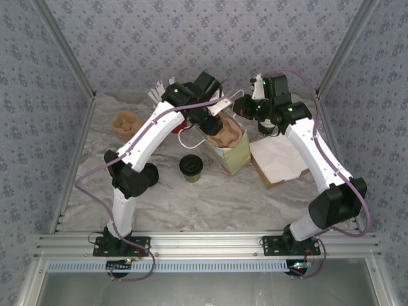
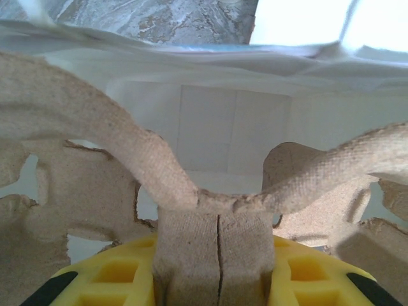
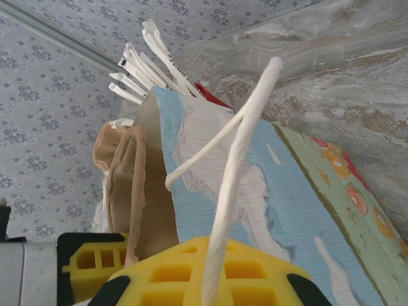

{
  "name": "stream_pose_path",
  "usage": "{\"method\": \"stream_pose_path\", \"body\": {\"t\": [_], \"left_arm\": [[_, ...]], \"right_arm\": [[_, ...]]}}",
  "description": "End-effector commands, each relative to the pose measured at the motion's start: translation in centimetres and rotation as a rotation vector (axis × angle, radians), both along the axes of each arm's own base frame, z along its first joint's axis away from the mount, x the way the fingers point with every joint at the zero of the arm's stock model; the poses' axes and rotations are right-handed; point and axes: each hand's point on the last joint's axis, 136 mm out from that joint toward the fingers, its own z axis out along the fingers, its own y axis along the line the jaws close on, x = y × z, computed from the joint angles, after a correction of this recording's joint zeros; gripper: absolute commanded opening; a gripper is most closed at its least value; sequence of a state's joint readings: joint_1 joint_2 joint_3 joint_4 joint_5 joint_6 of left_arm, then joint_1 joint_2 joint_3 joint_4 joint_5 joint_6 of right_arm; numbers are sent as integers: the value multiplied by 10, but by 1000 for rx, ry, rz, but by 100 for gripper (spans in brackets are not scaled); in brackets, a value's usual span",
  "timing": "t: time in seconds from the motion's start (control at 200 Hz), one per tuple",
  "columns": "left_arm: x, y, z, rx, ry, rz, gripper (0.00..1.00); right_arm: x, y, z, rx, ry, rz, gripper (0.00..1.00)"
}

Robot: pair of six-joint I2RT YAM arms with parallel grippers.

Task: Pack the takeout coffee

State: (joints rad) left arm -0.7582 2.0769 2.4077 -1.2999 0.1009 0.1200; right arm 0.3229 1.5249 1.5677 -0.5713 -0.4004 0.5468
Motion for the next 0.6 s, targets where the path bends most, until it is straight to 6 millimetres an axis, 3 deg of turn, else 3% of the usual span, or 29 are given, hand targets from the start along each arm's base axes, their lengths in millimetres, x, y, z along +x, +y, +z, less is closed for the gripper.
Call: {"method": "stream_pose_path", "body": {"t": [0.0, 0.17, 0.45, 0.595], "left_arm": [[-22, 0, 16, -45, 27, -53, 32], [-32, -6, 29, -105, 35, -90, 32], [-30, -6, 5, -55, 75, -88, 32], [-31, -6, 21, -98, 48, -92, 32]], "right_arm": [[-6, -5, 8, 8, -12, -10, 0], [-6, -7, 4, 0, -5, -18, 0], [-7, -8, 4, 3, -1, -18, 0], [-8, -10, 0, -12, 5, -16, 0]]}}
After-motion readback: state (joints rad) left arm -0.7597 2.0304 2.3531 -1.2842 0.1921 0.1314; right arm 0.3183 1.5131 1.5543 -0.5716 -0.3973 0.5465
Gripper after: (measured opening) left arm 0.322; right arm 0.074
